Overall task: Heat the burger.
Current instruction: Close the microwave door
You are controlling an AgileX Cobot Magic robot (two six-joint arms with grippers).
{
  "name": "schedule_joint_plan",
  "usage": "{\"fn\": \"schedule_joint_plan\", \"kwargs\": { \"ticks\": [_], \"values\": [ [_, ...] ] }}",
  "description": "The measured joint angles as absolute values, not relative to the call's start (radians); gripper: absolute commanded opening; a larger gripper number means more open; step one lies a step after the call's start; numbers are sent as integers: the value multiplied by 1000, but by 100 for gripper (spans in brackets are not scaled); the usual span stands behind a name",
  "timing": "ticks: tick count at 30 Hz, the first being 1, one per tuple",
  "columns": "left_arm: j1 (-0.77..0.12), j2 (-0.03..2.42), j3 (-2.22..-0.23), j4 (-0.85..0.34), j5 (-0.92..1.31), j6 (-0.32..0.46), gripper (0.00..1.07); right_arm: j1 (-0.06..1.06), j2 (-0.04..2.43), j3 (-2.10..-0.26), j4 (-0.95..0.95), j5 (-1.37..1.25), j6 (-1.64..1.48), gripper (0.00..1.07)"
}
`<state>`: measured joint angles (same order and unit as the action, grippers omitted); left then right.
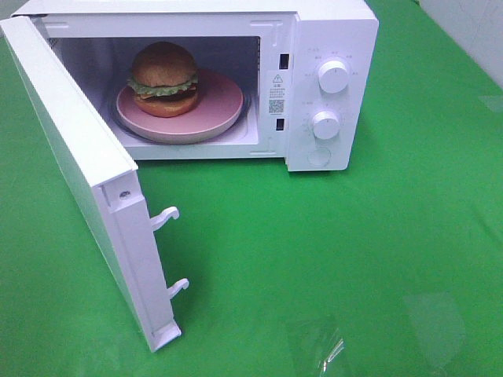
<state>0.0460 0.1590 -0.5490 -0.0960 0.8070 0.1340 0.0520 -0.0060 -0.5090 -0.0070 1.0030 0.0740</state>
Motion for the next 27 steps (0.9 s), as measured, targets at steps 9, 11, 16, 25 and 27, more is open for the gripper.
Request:
{"fn": "schedule_joint_plan", "kwargs": {
  "ticks": [9,11,16,25,27],
  "values": [
    [46,306,-549,-104,724,131,1,52,-6,-509,-7,1003,74,74],
    [46,331,-549,-103,717,132,0,52,-6,-509,-7,1003,74,74],
    [46,370,-549,-67,675,149,0,52,-6,-509,-7,1003,74,74],
    [46,456,-454,-38,401,172,0,52,-6,-509,-7,1003,74,74],
    [46,484,-403,-39,312,172,0,52,-6,-509,-7,1003,74,74]
  ]
}}
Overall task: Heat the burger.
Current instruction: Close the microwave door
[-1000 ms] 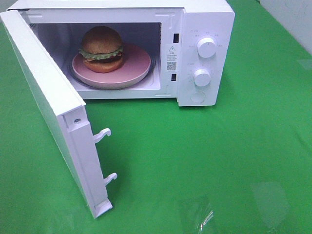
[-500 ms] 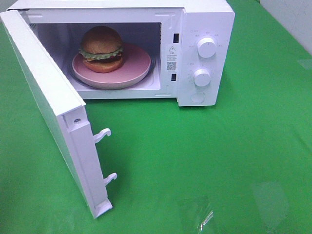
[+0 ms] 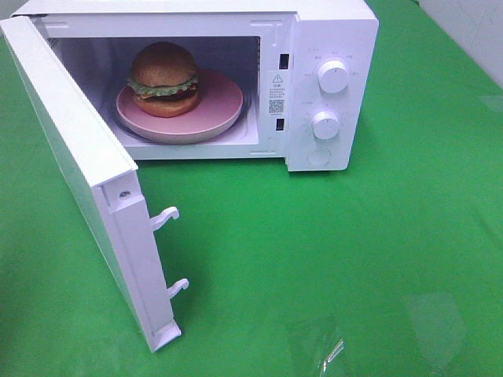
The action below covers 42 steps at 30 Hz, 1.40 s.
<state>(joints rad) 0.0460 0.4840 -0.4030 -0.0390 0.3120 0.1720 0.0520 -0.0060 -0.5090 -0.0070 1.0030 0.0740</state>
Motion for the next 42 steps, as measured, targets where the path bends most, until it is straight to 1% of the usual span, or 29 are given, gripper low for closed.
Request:
{"fn": "schedule_joint_plan", "kwargs": {
  "ticks": [1,2,3,4,5,6,7,8,9,10,11,12,14,15,20,21,22,24,25,26,27,28,29,30,31,33,36,37,42],
  "values": [
    [46,484,-403,-39,312,172,0,52,-6,-509,-7,1003,74,74],
    [46,511,-356,-44,222,172,0,52,-6,-509,-7,1003,74,74],
    [46,511,-356,-44,222,172,0,52,-6,-509,-7,1003,74,74],
    [46,545,-306,-60,118,172,0,52,-6,-509,-7,1003,74,74],
    [46,545,-306,-60,118,172,0,52,-6,-509,-7,1003,74,74],
    [46,579,-267,-71,22,172,0,52,-6,-509,-7,1003,74,74],
    [46,579,-267,-71,22,172,0,52,-6,-509,-7,1003,74,74],
    [46,619,-236,-82,-80,170,0,52,-6,-509,-7,1003,74,73],
    [46,619,-236,-82,-80,170,0,52,-6,-509,-7,1003,74,73],
    [46,672,-214,-88,-164,161,0,52,-6,-509,-7,1003,74,73],
    [46,672,-214,-88,-164,161,0,52,-6,-509,-7,1003,74,73],
    [46,733,-208,-88,-227,152,0,52,-6,-509,-7,1003,74,73],
    [46,760,-208,-88,-254,147,0,52,-6,-509,-7,1003,74,73],
    [46,821,-208,-88,-326,140,0,52,-6,-509,-7,1003,74,73],
    [46,959,-208,-78,-453,120,0,52,-6,-509,-7,1003,74,73],
    [46,1016,-208,-51,-514,87,0,52,-6,-509,-7,1003,74,73],
    [46,1016,-208,-51,-514,87,0,52,-6,-509,-7,1003,74,73],
    [46,1119,-208,76,-656,-9,0,52,-6,-509,-7,1003,74,73],
    [46,1119,-208,76,-656,-9,0,52,-6,-509,-7,1003,74,73],
    [46,1138,-208,113,-686,-40,0,52,-6,-509,-7,1003,74,73],
    [46,1138,-208,113,-686,-40,0,52,-6,-509,-7,1003,74,73],
    [46,1185,-208,196,-731,-92,0,52,-6,-509,-7,1003,74,73],
    [46,1185,-208,196,-731,-92,0,52,-6,-509,-7,1003,74,73],
    [46,1225,-209,271,-771,-118,0,52,-6,-509,-7,1003,74,73],
    [46,1225,-209,271,-771,-118,0,52,-6,-509,-7,1003,74,73],
    [46,1303,-210,333,-836,-136,0,52,-6,-509,-7,1003,74,73],
    [46,1343,-210,339,-868,-140,0,52,-6,-509,-7,1003,74,73],
    [46,1379,-211,350,-903,-155,0,52,-6,-509,-7,1003,74,73],
    [33,1432,-228,386,-924,-182,0,52,-6,-509,-7,1003,74,73]
  ]
}}
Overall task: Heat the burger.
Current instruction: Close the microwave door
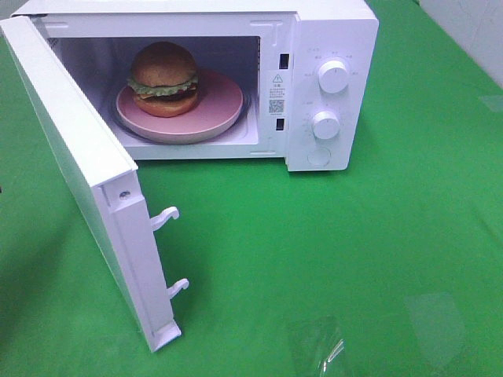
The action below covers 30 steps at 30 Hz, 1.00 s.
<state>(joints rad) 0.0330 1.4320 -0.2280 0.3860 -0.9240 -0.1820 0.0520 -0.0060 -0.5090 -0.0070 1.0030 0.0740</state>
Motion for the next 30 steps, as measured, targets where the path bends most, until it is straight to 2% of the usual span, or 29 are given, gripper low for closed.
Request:
{"fn": "schedule_joint_plan", "kwargs": {
  "ticks": [4,6,12,19,21,30],
  "values": [
    [-28,1488,-262,400,-926,-183,0,52,-6,-509,-7,1003,74,73],
    [-95,1527,-281,365,-928,-151,0,52,-6,-509,-7,1003,74,73],
    [-178,1573,-294,268,-950,-102,0,52,-6,-509,-7,1003,74,73],
    [-230,1614,-338,235,-950,-99,0,52,-6,-509,-7,1003,74,73],
    [-288,1636,-386,245,-951,-98,0,52,-6,-509,-7,1003,74,73],
    [-373,1679,-482,221,-943,-98,0,52,-6,-509,-7,1003,74,73]
  ]
}}
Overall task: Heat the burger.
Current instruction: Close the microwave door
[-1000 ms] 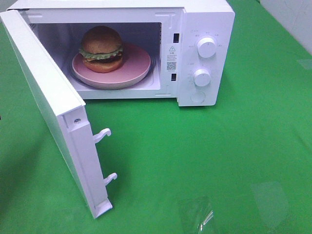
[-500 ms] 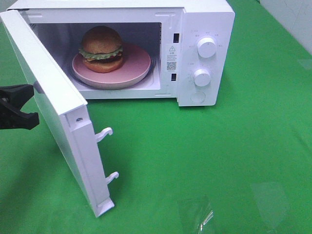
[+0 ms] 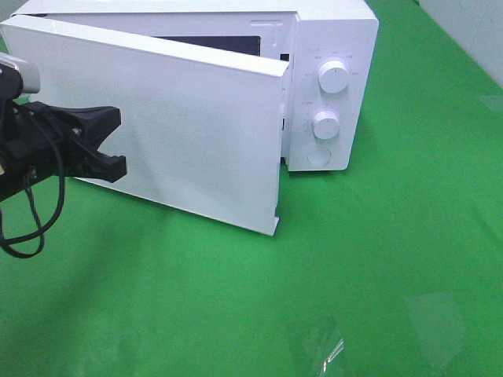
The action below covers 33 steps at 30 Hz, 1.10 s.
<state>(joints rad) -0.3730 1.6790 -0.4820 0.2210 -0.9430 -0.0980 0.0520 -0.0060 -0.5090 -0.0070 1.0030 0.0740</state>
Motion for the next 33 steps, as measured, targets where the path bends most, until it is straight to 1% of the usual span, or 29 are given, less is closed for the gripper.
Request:
{"fn": "schedule_joint_plan", "kwargs": {
  "ticks": [4,5,6,7,8,11,13,18,26,32,33],
  "values": [
    [-428,1711,-547,182,-905,-94,0,52,-6,-509,-7,1003,74,73],
    [-428,1711,-547,182,-905,-94,0,52,-6,-509,-7,1003,74,73],
    [-453,1732,-584,168,-893,-83,0,52,-6,-509,-7,1003,74,73],
    [-453,1732,-584,168,-893,-83,0,52,-6,-509,-7,1003,74,73],
    [-476,1750,-617,152,-873,-79,0,52,-6,-509,-7,1003,74,73],
    [-496,1769,-650,139,-849,-75,0,52,-6,-509,-7,1003,74,73],
    [-534,1812,-724,107,-816,-75,0,52,-6,-509,-7,1003,74,73],
    [-556,1841,-773,86,-796,-75,0,52,-6,-509,-7,1003,74,73],
    [-610,1948,-945,72,-727,-72,0,52,-6,-509,-7,1003,74,73],
    [-632,1982,-1007,78,-686,-72,0,52,-6,-509,-7,1003,74,73],
    [-642,1999,-1040,96,-670,-72,0,52,-6,-509,-7,1003,74,73]
  ]
}}
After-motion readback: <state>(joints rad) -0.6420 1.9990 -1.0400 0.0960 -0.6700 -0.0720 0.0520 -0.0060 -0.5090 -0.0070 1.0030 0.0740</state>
